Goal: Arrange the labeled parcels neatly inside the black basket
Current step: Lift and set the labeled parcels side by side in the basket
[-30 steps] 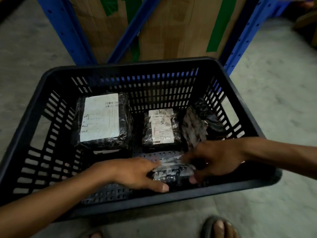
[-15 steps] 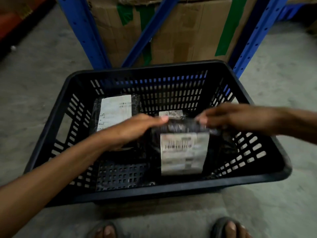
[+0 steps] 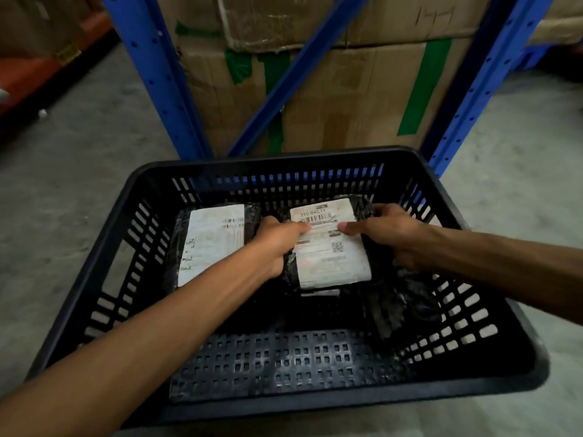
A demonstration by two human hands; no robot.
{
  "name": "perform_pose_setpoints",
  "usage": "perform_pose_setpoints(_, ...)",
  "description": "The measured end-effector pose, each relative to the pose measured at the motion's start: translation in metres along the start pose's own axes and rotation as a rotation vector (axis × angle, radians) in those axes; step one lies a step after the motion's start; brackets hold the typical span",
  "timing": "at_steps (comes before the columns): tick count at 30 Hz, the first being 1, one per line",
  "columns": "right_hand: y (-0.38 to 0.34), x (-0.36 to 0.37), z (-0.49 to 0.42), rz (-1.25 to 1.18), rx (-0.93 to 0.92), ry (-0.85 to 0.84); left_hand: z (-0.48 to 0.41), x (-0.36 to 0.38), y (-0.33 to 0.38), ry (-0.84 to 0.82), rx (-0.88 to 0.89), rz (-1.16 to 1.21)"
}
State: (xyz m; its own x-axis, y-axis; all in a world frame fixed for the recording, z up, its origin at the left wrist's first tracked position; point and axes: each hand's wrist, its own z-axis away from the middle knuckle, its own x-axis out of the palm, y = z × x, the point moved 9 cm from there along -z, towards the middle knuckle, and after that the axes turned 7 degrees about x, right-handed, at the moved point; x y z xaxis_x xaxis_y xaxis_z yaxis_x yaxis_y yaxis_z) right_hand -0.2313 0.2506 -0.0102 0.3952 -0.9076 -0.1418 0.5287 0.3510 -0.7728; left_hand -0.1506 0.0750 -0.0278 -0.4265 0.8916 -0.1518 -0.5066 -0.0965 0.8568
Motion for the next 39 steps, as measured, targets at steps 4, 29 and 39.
perform_pose_setpoints(4,-0.004,0.014,-0.032,0.115,0.01,0.053,-0.025,0.003,0.005,0.057,-0.008,-0.011)
perform_pose_setpoints(29,-0.064,0.017,0.035,1.445,-0.456,-0.028,0.043,0.034,0.018,-0.112,0.649,-0.655)
perform_pose_setpoints(39,0.023,0.027,0.086,2.116,-0.836,-0.308,0.059,0.121,-0.098,-0.509,0.099,-0.759)
